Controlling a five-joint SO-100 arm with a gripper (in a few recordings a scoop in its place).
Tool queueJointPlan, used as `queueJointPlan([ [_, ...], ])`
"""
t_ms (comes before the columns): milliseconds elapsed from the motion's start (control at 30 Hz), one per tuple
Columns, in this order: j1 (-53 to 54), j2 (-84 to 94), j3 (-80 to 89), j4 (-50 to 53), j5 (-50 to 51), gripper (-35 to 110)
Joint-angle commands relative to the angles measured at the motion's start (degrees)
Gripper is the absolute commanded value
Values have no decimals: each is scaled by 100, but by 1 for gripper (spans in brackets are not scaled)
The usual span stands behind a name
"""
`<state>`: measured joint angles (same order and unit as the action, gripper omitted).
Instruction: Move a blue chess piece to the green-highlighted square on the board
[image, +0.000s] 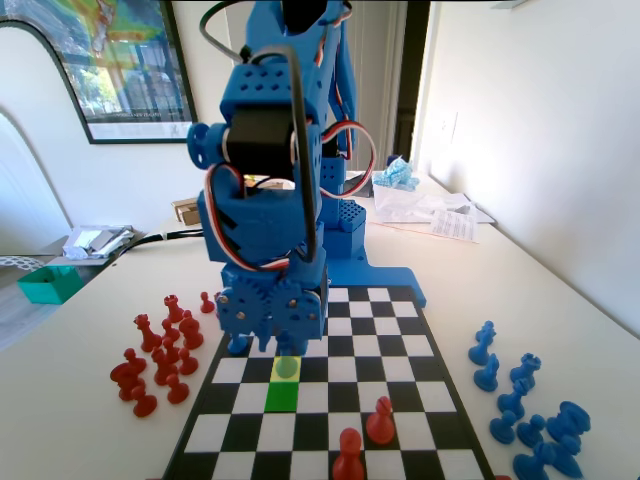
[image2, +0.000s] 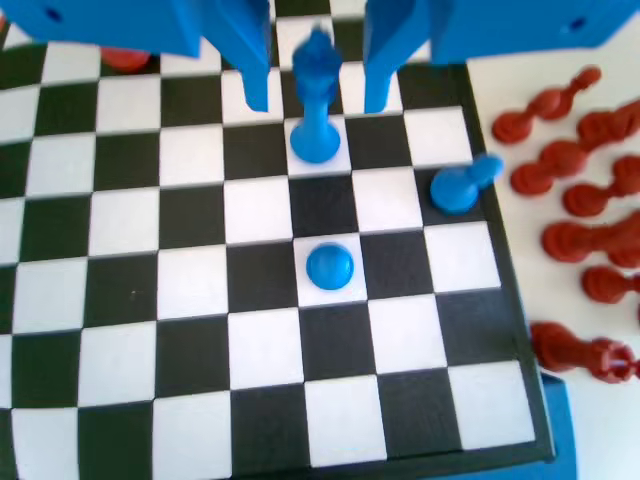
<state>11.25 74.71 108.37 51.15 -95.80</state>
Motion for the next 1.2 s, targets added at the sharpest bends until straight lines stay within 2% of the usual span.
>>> queueJointPlan([
  [0,53,220,9,-18,-97,12],
  [167,53,220,26,-18,-105,10],
  [333,35,220,44,-18,-114,1],
  [600,9,220,26,18,-105,1],
  [967,-202,308,-958,1116,325,1],
  [1167,-185,229,-1230,1169,431,1],
])
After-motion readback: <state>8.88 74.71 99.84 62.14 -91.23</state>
